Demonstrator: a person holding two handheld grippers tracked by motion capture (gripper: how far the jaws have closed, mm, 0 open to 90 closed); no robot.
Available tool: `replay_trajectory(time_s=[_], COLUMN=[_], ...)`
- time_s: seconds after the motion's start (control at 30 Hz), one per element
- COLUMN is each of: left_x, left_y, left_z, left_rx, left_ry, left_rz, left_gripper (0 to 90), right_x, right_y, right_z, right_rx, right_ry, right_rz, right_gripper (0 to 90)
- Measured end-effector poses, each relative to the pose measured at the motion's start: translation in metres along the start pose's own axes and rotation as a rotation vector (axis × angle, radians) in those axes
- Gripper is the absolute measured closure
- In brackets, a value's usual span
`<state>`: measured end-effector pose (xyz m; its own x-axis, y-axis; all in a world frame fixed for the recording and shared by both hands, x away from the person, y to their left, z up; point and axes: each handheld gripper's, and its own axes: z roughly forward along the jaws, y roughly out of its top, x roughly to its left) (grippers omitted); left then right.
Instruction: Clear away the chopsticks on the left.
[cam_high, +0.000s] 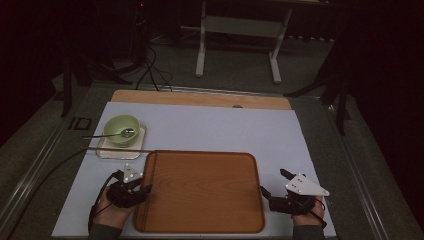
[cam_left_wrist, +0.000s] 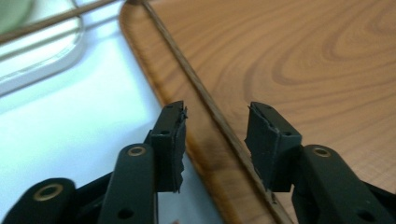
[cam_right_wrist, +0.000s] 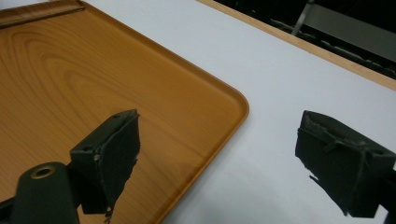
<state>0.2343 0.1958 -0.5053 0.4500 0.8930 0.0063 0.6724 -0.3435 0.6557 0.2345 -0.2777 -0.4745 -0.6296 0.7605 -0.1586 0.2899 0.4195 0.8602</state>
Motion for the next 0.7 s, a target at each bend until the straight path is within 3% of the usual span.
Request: replay_trajectory(time_s=[0.17,0.63,0.7], left_x=[0.007,0.041,0.044], left_y=[0.005,0.008,0.010], left_z=[-0.003,-0.015,-0.016], left_rx=[-0.033,-0.109,-0.109], left_ry=[0.061,0.077,0.081], left_rz=[0.044,0.026,0.039], left_gripper=[47.9,37.8,37.0], right_x=[0.001,0.002,0.001], right_y=[0.001,0.001,0.001], right_z=[0.001,0.001,0.002], right_rx=[-0.001,0.004,0.009], right_ry=[0.006,0.009,0.008], right_rz=[-0.010,-0.017,-0.015], right_gripper=[13.4,13.4,13.5])
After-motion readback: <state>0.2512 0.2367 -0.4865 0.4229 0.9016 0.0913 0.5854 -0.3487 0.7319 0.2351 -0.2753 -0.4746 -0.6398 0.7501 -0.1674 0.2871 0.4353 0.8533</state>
